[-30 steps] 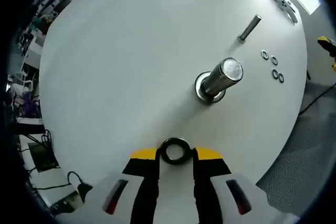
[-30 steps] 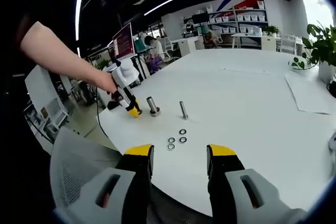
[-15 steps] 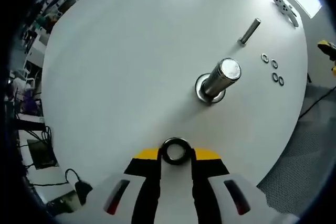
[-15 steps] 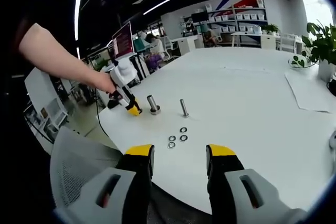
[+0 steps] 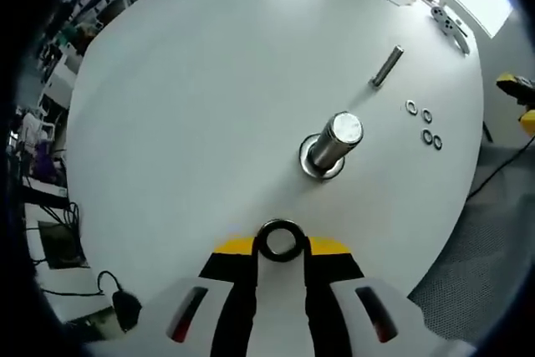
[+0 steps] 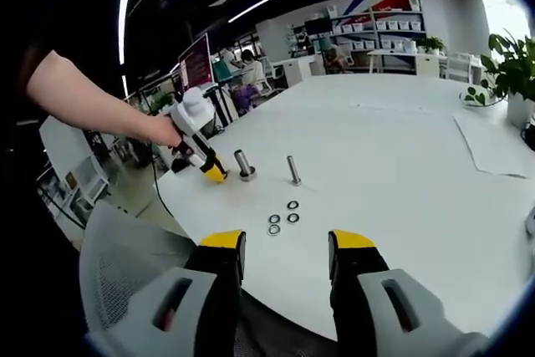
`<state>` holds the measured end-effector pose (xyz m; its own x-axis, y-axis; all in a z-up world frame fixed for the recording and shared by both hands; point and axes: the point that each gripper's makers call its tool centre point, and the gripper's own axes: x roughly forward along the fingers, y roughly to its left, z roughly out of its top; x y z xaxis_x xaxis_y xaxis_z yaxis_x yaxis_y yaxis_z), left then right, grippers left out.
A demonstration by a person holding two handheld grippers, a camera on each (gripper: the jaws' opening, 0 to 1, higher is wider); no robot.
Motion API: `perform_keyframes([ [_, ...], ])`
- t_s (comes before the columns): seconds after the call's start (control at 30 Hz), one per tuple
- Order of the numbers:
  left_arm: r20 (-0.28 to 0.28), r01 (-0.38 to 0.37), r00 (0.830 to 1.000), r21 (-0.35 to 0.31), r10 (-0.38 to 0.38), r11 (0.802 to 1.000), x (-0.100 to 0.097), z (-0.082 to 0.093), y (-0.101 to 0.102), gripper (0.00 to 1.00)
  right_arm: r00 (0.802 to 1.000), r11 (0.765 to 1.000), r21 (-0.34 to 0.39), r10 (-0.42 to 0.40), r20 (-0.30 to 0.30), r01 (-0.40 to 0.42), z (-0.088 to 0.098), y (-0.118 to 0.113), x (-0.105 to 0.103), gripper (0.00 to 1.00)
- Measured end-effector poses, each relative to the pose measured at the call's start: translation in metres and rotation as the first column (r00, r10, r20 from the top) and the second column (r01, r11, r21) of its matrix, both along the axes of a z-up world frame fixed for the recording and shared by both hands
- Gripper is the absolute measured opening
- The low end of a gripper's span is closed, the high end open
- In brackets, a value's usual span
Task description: Place the washer onto the threaded stud by aligning its center hole with the stud, sliding it down to the base, and recovering from edge contact or off-axis alignment until the washer reaches the visible bottom stop.
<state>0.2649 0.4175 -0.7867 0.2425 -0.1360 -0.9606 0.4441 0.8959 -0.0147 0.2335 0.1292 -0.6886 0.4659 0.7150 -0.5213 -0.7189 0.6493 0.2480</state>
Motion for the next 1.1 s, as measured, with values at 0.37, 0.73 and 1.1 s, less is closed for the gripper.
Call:
perform_keyframes([
  [0.37, 0.095, -0.005, 0.995, -0.043, 0.009, 0.999, 0.024, 0.038, -0.007, 0.18, 1.000, 1.000, 0.006, 0.006, 0.003, -0.006, 0.002, 0.002, 0.002, 0.42],
  [0.73, 0.161, 0.023, 0.987, -0.085, -0.009, 0.996, 0.043, 0.073, -0.019, 0.18, 1.000, 1.000, 0.009, 0.017, 0.004, -0.017, 0.002, 0.005, 0.003, 0.42],
  [1.1, 0.112, 0.181, 0.978, -0.022, -0.177, 0.983, 0.041, 0.070, -0.046, 0.18, 1.000, 1.000, 0.015, 0.016, 0.007, -0.017, 0.004, 0.004, 0.002, 0.42],
])
